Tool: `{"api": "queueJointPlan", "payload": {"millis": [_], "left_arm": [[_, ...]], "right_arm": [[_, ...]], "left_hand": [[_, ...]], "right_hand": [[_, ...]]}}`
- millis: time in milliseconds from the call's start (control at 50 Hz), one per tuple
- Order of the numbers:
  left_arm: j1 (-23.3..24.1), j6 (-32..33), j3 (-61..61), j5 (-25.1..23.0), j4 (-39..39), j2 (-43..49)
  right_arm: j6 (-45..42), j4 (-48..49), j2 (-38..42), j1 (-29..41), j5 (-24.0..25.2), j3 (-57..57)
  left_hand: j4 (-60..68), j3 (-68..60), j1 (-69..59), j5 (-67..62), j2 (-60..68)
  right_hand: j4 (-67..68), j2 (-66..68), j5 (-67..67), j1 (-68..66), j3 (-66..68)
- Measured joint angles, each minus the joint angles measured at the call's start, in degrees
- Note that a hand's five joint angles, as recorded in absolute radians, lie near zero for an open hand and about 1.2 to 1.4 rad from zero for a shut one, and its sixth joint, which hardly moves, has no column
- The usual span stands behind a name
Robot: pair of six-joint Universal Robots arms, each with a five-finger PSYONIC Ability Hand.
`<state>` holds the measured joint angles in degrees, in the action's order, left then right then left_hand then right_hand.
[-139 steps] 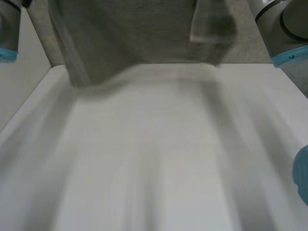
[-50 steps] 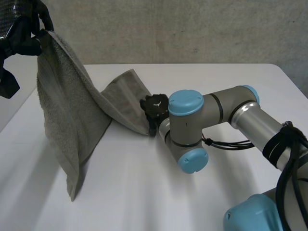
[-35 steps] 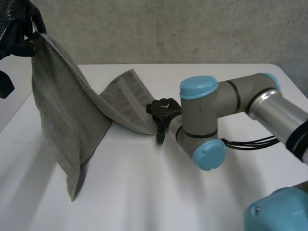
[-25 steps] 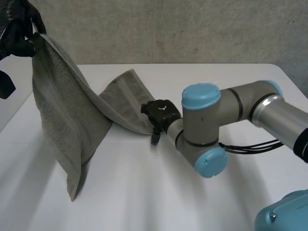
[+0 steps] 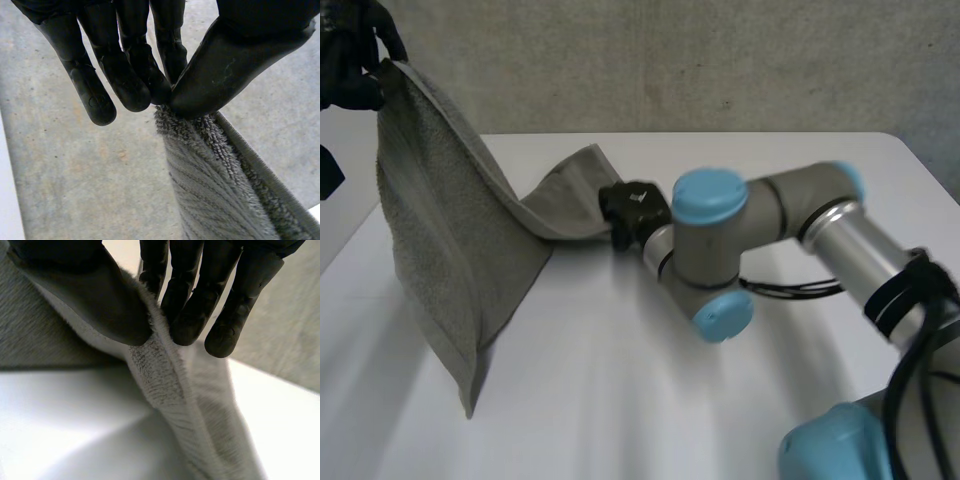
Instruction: Fold the towel.
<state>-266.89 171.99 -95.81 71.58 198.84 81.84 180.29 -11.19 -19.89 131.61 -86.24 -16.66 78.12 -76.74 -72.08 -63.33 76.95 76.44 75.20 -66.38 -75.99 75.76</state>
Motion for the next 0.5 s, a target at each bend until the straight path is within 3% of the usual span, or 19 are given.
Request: {"api": "queueJointPlan", "payload": {"millis": [160, 420, 500], "left_arm": [[-2.9, 0.0, 2.3, 0.0, 0.3, 1.0], [-2.7, -1.0, 9.6, 0.2, 0.0, 2.6], [-2.5, -1.6, 11.4, 0.0, -0.1, 4.1]], "right_arm": [[-1.6, -7.1, -11.1, -9.2, 1.8, -0.6], [-3.0, -14.5, -38.7, -23.6, 14.5, -6.7], [-4.5, -17.1, -42.8, -24.9, 17.0, -6.9]], "left_hand": [[0.0, 0.0, 0.0, 0.0, 0.0], [0.0, 0.0, 0.0, 0.0, 0.0], [0.0, 0.0, 0.0, 0.0, 0.0]], "right_hand": [[0.0, 0.0, 0.0, 0.0, 0.0], [0.0, 1.3, 0.0, 0.0, 0.3], [0.0, 1.3, 0.0, 0.0, 0.3]]}}
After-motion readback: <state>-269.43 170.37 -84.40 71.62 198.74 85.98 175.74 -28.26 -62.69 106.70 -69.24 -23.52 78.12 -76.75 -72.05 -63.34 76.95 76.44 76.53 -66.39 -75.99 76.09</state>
